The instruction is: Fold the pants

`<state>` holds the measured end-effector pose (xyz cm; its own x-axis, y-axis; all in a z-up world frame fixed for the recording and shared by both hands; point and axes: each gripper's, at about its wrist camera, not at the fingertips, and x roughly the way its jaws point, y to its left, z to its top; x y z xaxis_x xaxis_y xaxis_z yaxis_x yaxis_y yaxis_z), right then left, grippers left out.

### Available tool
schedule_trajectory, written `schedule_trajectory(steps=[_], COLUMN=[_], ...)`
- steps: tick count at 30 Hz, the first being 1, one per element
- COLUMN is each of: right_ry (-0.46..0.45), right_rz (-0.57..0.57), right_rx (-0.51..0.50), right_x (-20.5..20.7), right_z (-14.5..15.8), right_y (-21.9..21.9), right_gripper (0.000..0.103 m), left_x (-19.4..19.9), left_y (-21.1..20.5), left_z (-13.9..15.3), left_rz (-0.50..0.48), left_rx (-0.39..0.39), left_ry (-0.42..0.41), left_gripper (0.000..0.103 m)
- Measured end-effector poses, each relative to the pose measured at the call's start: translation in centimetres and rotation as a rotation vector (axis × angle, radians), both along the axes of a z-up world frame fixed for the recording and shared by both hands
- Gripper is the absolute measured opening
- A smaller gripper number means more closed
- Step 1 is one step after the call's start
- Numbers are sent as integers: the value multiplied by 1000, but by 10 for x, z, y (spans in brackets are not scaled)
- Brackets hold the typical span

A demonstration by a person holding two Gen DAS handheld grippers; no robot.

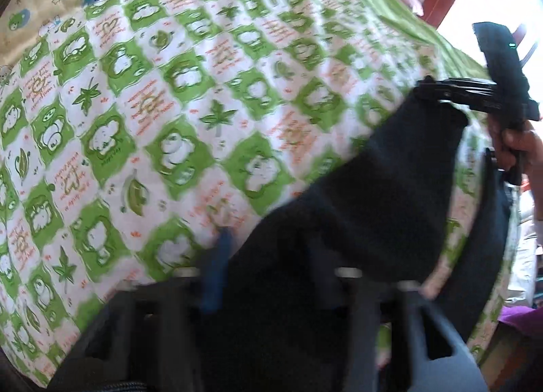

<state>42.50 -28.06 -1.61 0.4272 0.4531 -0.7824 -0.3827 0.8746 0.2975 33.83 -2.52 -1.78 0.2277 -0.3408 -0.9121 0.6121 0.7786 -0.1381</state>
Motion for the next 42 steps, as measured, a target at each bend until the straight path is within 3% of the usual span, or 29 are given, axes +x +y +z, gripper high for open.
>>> schedule_trajectory(steps=[3, 10, 20, 28, 37, 42], right_ry=[-21, -102, -201, -224, -263, -230], right_rz=[1, 12, 145, 246, 313, 352], right_rx=[51, 135, 198, 130, 26, -71], right_x=[-7, -32, -88, -133, -168, -186], right_z=[8, 33, 53, 47, 48, 35], right_y=[-7, -30, -49, -67, -85, -85], right_gripper=[10, 9, 8, 8, 7, 7], left_x=[-22, -93, -176, -223, -246, -255], left_y=[0, 6, 6, -6, -23, -24], left_z=[15, 50, 64, 59, 52, 44], left_rz=[5, 34, 94, 101, 86, 87], left_rx=[7, -30, -96, -118, -140, -149], left_ry=[-50, -124, -139, -123, -111, -91], left_gripper=[9, 8, 8, 8, 8, 8])
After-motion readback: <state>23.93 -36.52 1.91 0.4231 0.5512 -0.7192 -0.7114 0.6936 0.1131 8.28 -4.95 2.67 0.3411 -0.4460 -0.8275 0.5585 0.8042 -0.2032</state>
